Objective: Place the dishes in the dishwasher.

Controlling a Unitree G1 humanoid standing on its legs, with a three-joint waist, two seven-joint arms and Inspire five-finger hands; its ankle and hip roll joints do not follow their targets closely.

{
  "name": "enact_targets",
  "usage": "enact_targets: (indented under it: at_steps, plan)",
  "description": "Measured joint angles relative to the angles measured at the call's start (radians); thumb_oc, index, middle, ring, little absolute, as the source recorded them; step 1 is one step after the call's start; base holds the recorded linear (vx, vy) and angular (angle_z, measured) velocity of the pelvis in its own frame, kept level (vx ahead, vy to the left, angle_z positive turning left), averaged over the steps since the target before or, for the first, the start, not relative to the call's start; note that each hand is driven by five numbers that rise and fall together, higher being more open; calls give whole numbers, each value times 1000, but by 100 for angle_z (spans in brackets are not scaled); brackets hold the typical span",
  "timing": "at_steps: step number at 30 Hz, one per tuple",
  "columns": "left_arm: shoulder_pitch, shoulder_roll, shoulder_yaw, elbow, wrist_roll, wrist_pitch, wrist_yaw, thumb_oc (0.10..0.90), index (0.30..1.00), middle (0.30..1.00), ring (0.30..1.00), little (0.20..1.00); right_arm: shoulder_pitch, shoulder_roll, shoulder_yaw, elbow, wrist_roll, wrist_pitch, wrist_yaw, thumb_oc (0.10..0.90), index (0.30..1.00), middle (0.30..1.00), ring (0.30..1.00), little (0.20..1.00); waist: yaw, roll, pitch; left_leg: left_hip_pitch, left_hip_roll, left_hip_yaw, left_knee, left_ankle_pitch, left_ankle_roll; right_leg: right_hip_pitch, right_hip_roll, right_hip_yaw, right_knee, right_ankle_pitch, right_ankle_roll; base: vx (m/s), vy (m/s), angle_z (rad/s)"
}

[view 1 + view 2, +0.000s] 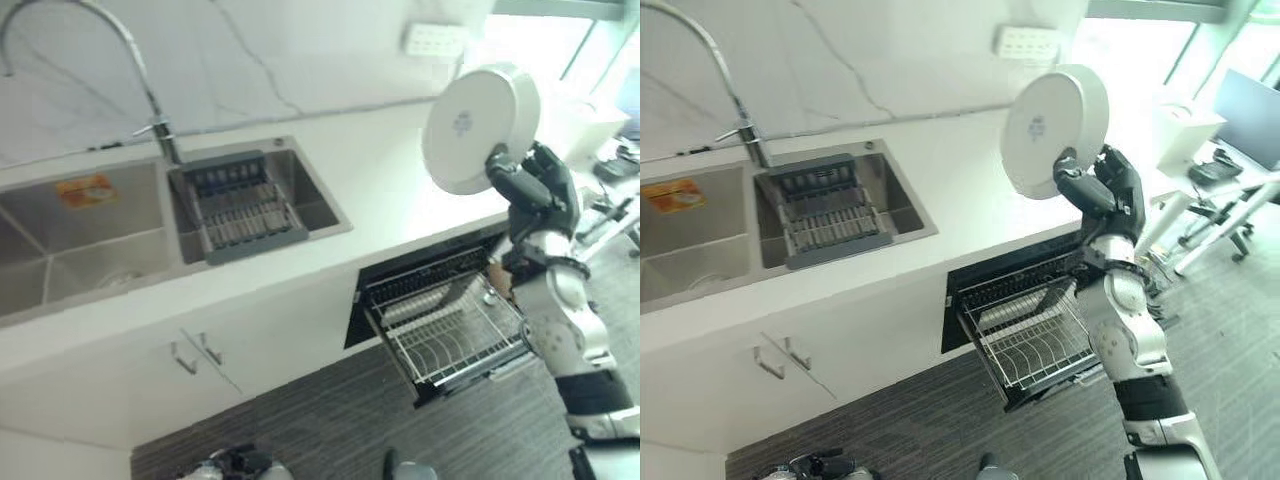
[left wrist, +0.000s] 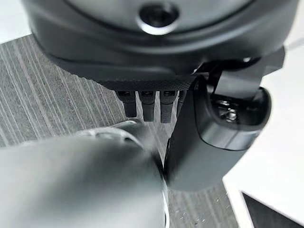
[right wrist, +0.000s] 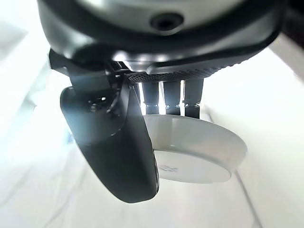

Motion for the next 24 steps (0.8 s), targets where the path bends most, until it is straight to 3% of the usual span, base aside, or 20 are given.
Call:
enact_targets:
  at_steps: [5, 12, 15, 18, 21, 24]
  plan:
    - [18, -23, 4, 7, 8, 10, 25, 800, 900, 900, 900, 900, 160, 0, -104, -49, -175, -40, -36, 400, 300, 300, 300, 300, -47, 20, -5, 36, 17, 52, -33, 8, -18, -19, 22, 53, -5, 4, -7, -12, -30, -31]
    - [38, -40, 2, 8, 18, 12, 30, 800, 900, 900, 900, 900, 246, -28, -144, -29, -412, -8, -55, 400, 300, 300, 300, 300, -99, 45, -2, 66, 19, 100, -60, 10, -21, -29, 30, 96, -8, 10, -9, -12, -12, -19]
    - [37, -41, 1, 8, 19, 8, 30, 800, 900, 900, 900, 900, 246, -79, -129, -8, -596, 29, -30, 400, 300, 300, 300, 300, -95, 45, 1, 65, 20, 104, -60, 10, -21, -29, 30, 104, -13, 14, -8, -15, -9, -5]
    - [29, -40, 2, 5, 24, 5, 30, 800, 900, 900, 900, 900, 245, -221, -77, 58, -821, 47, 26, 400, 300, 300, 300, 300, -68, 36, 9, 61, 20, 99, -61, 10, -22, -28, 31, 101, -23, 14, -2, -10, -10, 3]
    - [27, -39, 5, -13, 47, -1, 30, 800, 900, 900, 900, 900, 246, -236, -18, 129, -1039, 42, 26, 400, 300, 300, 300, 300, -45, 37, 11, 54, 20, 88, -61, 10, -22, -27, 31, 82, -24, 18, -8, -17, -18, 10]
    - [20, -37, 3, -16, 50, -6, 29, 800, 900, 900, 900, 900, 243, -247, 47, 171, -1124, 35, 30, 400, 300, 300, 300, 300, -35, 37, 24, 46, 19, 69, -57, 11, -22, -13, 29, 64, -25, 21, -4, -8, -13, 17]
